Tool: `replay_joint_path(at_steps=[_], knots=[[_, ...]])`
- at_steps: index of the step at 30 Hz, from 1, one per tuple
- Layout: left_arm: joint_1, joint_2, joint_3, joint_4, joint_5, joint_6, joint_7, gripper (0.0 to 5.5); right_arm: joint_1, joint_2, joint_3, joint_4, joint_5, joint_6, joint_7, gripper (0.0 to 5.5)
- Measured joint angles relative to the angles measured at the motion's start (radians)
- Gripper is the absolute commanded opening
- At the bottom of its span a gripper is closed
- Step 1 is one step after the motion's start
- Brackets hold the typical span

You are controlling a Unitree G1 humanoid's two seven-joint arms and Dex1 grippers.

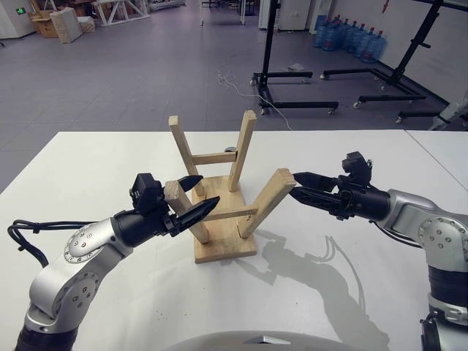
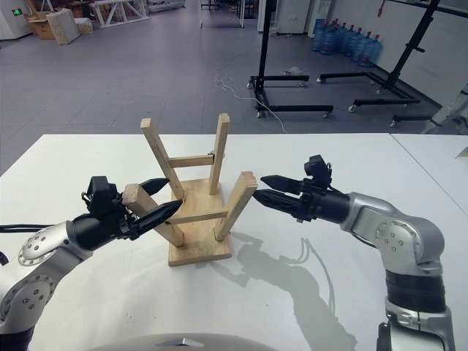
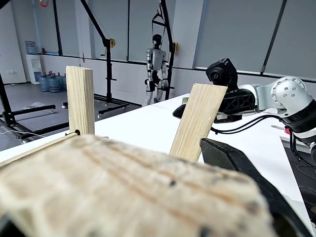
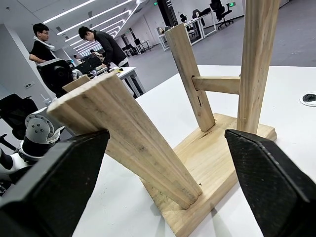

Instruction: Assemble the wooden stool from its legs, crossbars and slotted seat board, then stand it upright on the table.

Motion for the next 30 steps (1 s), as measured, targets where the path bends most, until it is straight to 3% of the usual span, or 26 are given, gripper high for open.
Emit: replay_joint_path(at_steps=[18,30], knots=[[-0.079,0.033,0.001,0.135,0.056,-0.007,-0.059,3.37,-0.019,0.03,0.21,-0.014,-0.153,-0.144,0.047,4.33],[-0.115,-0.039,-0.08,0.213,0.139,-0.111,-0.059,3.37,0.034,0.016,0.229,-0.004,-0.266,-0.256,0.083,4.33]])
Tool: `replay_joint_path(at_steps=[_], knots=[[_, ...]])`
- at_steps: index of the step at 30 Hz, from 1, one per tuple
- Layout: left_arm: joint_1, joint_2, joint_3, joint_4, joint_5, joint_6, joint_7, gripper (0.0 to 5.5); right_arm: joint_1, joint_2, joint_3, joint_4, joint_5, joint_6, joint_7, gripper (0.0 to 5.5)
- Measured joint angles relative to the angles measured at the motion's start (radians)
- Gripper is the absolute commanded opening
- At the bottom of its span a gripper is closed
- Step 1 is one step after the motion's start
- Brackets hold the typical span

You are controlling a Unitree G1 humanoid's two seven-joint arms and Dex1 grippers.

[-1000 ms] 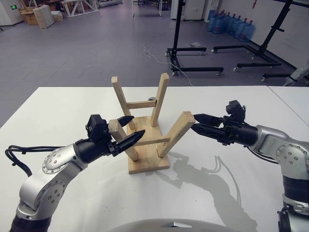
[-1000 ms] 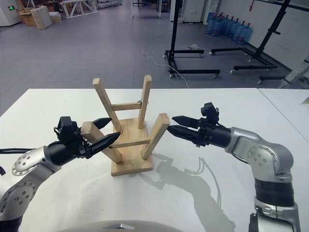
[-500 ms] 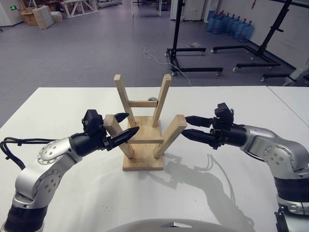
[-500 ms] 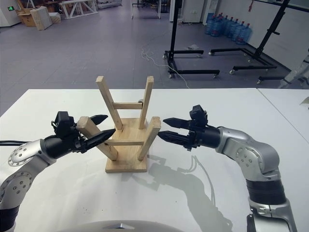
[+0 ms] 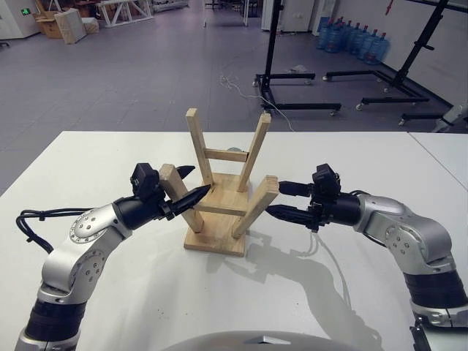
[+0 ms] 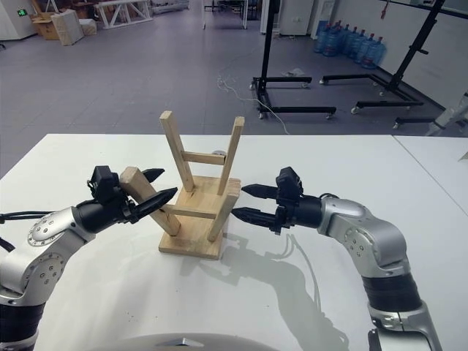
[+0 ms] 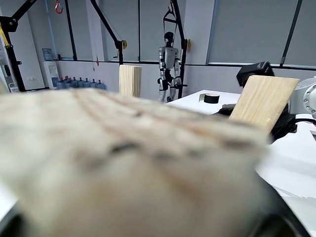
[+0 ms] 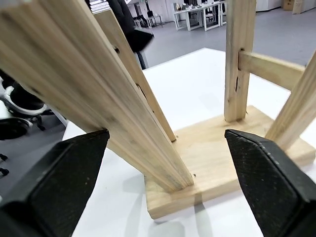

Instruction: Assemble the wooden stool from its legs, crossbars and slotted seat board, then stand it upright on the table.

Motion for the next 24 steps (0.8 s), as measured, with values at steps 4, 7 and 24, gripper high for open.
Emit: replay_joint_path(at_steps=[4,7,24], knots=[[0.006,-0.102,0.001,0.012,-0.015,-0.022,0.039,3.37,0.056,-0.006,0.002,0.007,-0.028,-0.033,-0.003,4.33],[0.034,-0.114,0.033,-0.026,-0.034,-0.018,0.058,3.37,0.082,-0.007,-0.027,0.015,-0.031,-0.055,0.0,4.33],[-0.258,0.05,0.41,-0.18,-0.602,0.064,0.297,3.37,-0.347,0.089,-0.306,-0.046,0.512,0.087,-0.319,4.33]])
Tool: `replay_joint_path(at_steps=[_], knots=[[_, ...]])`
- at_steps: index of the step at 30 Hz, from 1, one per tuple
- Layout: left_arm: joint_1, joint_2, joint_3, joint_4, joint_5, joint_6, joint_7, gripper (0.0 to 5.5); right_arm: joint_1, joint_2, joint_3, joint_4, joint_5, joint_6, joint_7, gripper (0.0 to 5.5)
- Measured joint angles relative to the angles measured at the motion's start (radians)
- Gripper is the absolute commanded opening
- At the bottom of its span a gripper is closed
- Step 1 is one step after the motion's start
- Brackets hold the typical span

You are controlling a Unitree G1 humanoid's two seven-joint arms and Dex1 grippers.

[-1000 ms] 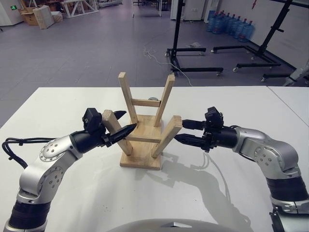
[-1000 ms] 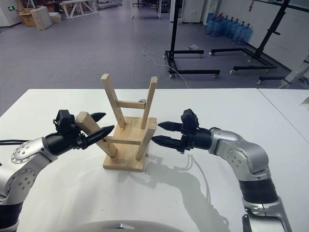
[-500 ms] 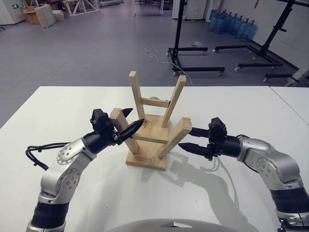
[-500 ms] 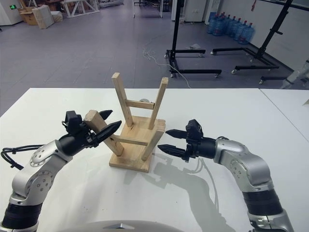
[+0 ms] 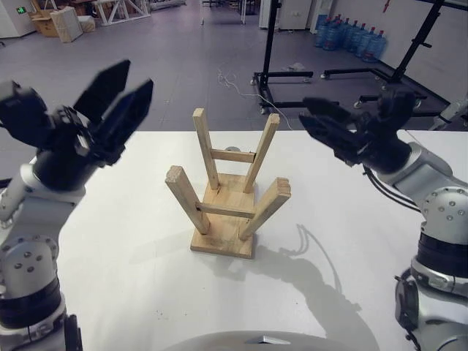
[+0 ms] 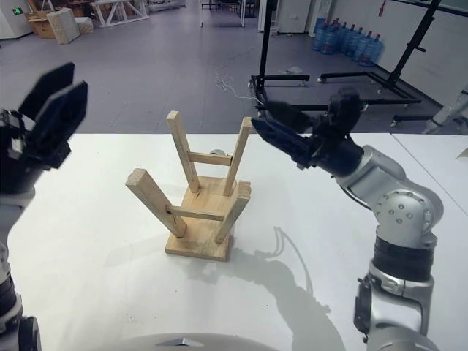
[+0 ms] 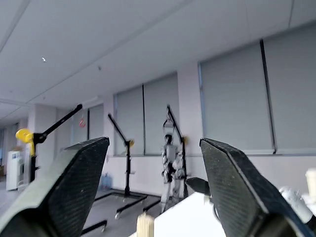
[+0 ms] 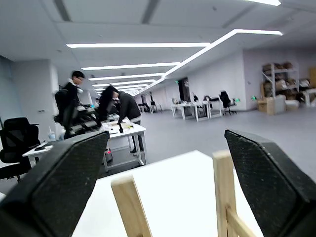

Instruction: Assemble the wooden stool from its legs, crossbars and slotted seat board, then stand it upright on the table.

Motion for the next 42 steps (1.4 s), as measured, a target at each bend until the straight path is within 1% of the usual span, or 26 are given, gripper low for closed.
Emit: replay_joint_path(at_steps=[4,6,8,9,11,12,15,20,24,25,27,31,33,35,37,40,42], knots=[[-0.046,-0.016,-0.087,0.045,-0.03,0.048,0.038,3.37,-0.004,0.043,0.045,-0.087,0.054,0.002,-0.078,4.33],[-0.047,-0.082,-0.174,0.068,-0.041,0.074,0.061,3.37,0.055,0.067,0.132,-0.157,0.04,0.005,-0.073,4.33],[-0.006,-0.114,-0.254,0.088,0.006,0.097,0.053,3.37,0.129,0.064,0.234,-0.183,-0.061,-0.002,-0.037,4.33],[0.033,-0.122,-0.29,0.111,0.046,0.105,0.04,3.37,0.149,0.062,0.29,-0.192,-0.123,-0.036,-0.009,4.33],[0.076,-0.135,-0.314,0.139,0.117,0.065,0.0,3.37,0.141,0.04,0.366,-0.204,-0.244,-0.106,0.04,4.33],[0.091,-0.135,-0.322,0.139,0.145,0.036,-0.027,3.37,0.136,0.038,0.385,-0.204,-0.277,-0.125,0.055,4.33],[0.097,-0.142,-0.331,0.14,0.179,0.005,-0.063,3.37,0.125,0.039,0.397,-0.19,-0.287,-0.149,0.077,4.33],[0.093,-0.159,-0.337,0.141,0.197,-0.006,-0.072,3.37,0.125,0.051,0.373,-0.154,-0.288,-0.162,0.066,4.33],[0.054,-0.185,-0.338,0.153,0.199,0.009,-0.021,3.37,0.126,0.068,0.355,-0.143,-0.308,-0.18,0.025,4.33],[0.04,-0.206,-0.338,0.154,0.2,0.01,0.009,3.37,0.127,0.071,0.337,-0.136,-0.314,-0.181,0.008,4.33],[0.013,-0.24,-0.339,0.154,0.21,0.012,0.063,3.37,0.121,0.085,0.262,-0.11,-0.245,-0.169,-0.042,4.33],[-0.072,-0.306,-0.356,0.189,0.243,0.016,0.105,3.37,0.029,0.084,0.106,-0.068,-0.078,-0.153,-0.114,4.33],[-0.142,-0.342,-0.375,0.21,0.267,0.016,0.107,3.37,0.001,0.059,0.057,-0.024,-0.058,-0.152,-0.114,4.33],[-0.159,-0.35,-0.374,0.2,0.266,0.017,0.107,3.37,0.002,0.042,0.043,0.016,-0.059,-0.15,-0.098,4.33],[-0.149,-0.347,-0.329,0.151,0.242,0.018,0.114,3.37,0.038,0.015,0.034,0.048,-0.068,-0.148,-0.057,4.33],[-0.072,-0.294,-0.198,0.068,0.185,0.009,0.135,3.37,0.173,-0.024,0.029,0.056,-0.077,-0.106,0.032,4.33],[-0.004,-0.252,-0.114,0.053,0.148,0.011,0.139,3.37,0.233,-0.043,0.022,0.053,-0.071,-0.081,0.073,4.33]])
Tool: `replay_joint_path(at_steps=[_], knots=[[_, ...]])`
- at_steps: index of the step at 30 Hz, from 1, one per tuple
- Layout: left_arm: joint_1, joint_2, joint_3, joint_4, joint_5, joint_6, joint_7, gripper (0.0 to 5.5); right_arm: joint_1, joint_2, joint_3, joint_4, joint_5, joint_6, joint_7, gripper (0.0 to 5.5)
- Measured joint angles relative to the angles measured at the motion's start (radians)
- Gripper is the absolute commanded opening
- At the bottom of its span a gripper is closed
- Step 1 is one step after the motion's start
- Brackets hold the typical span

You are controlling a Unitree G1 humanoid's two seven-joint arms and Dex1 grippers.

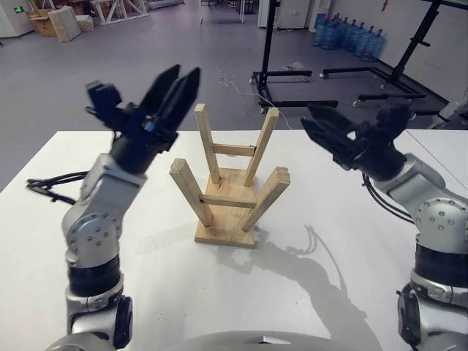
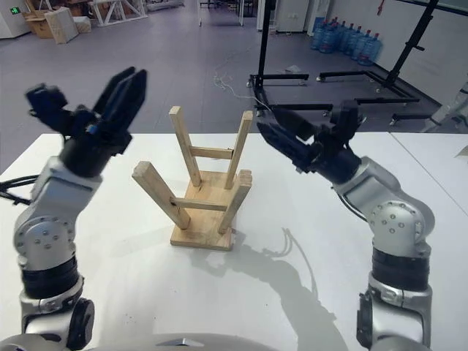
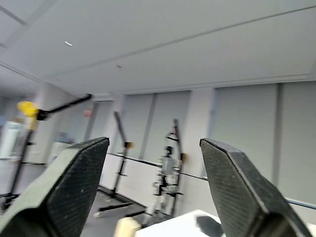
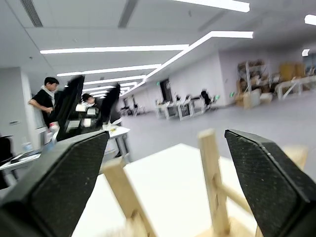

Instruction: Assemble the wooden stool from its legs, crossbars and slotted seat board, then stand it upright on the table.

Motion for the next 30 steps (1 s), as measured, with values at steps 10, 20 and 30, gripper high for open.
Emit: replay_joint_path(at_steps=[10,20,30], knots=[[0.346,0.135,-0.07,-0.005,0.024,0.066,-0.374,3.37,0.039,0.051,0.191,-0.082,-0.124,-0.017,0.071,4.33],[0.174,0.135,-0.165,0.16,0.164,0.046,-0.435,3.37,0.006,0.121,0.274,-0.043,-0.257,-0.085,0.101,4.33],[0.159,0.102,-0.189,0.137,0.183,0.035,-0.422,3.37,-0.017,0.138,0.275,0.008,-0.344,-0.146,0.125,4.33]])
